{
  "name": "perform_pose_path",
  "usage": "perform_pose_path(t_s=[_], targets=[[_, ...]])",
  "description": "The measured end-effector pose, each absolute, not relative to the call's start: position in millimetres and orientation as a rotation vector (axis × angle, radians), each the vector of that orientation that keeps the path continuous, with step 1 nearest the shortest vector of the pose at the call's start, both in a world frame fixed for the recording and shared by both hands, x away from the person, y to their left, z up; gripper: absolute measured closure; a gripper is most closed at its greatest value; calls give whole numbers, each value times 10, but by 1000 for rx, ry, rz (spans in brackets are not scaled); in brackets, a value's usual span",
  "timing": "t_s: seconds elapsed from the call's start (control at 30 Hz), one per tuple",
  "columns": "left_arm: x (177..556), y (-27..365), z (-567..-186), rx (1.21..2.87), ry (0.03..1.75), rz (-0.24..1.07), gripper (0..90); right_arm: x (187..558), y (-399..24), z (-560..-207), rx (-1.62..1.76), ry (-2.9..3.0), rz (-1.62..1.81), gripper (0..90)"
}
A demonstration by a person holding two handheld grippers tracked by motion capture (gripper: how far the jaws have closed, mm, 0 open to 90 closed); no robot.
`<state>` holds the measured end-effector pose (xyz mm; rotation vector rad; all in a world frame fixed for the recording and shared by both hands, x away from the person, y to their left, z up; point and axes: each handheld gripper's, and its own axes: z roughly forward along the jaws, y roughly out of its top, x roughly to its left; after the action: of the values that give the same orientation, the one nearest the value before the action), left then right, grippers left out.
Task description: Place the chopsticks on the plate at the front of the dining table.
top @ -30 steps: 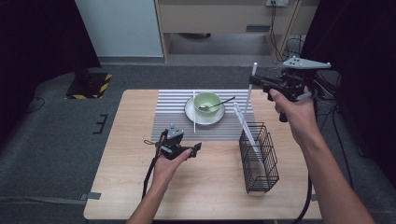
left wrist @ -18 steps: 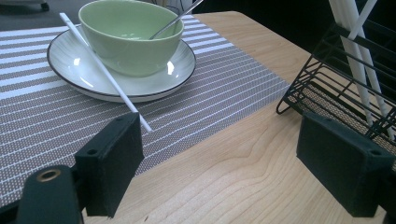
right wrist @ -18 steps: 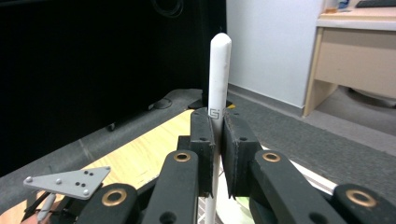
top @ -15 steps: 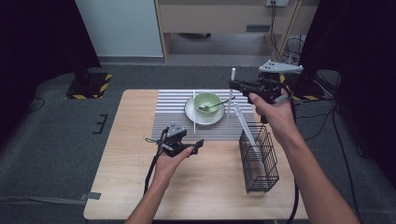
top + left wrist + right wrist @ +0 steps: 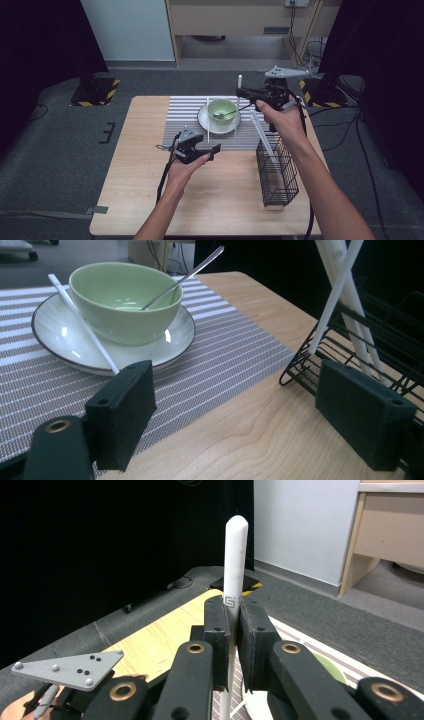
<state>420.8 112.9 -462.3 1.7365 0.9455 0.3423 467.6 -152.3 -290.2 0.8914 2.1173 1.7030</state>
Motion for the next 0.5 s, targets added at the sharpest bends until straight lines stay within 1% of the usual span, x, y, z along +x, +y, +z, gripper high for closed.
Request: perform_pose_path(t_s=[0.17,0.27,0.4,0.5], targets=[[4187,1069,-4625,1744,933,322,171,4667,-1464,-2904,884,2125,1719,837],[4168,1024,-4618,1746,921,302,191,4651,-1428,-2905,875,2136,1716,837],[4161,990,-4585,1749,901,291,239,4632,-1399,-2902,869,2144,1725,837],[4151,981,-4546,1717,870,271,302,4611,-1380,-2897,864,2152,1736,837]])
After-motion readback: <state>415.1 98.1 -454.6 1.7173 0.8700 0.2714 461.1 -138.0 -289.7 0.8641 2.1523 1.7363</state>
